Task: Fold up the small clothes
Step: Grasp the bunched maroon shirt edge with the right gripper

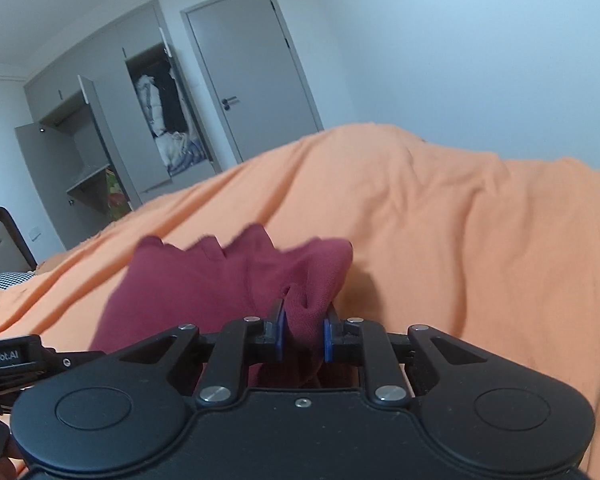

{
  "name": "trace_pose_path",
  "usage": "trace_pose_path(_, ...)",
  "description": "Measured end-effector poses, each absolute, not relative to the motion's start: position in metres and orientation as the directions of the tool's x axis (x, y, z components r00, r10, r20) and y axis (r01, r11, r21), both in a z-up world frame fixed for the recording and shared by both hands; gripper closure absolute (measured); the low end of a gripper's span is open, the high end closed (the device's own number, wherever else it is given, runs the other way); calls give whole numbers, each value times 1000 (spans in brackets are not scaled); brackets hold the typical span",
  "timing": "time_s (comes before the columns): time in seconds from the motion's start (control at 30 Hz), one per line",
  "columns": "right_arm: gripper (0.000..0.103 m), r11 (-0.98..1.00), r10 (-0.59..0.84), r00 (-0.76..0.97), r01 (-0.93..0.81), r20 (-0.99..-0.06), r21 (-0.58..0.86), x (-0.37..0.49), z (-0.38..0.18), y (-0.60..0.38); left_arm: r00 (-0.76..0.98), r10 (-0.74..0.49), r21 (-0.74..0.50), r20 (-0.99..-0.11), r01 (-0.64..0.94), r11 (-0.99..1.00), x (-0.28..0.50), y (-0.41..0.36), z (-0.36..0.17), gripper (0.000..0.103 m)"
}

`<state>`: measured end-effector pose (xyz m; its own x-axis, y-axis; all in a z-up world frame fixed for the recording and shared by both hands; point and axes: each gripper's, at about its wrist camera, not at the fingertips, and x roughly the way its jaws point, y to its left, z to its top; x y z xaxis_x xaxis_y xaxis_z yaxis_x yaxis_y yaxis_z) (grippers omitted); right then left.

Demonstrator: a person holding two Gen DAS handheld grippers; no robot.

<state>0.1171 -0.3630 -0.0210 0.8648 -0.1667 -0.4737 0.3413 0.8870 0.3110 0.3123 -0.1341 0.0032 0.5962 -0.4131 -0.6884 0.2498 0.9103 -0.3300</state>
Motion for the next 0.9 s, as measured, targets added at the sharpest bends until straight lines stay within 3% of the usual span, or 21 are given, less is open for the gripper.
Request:
trace_pose_path(0.53, 83, 896, -202, 843, 365, -499, 255, 94, -30, -341, 574, -415, -333, -706, 249, 910, 310, -131, -6, 1)
trace_pose_path(0.9, 73, 892, -182, 842, 359, -508, 275, 96, -32, -349, 569, -413, -332, -711, 246, 910, 310, -131, -7, 1)
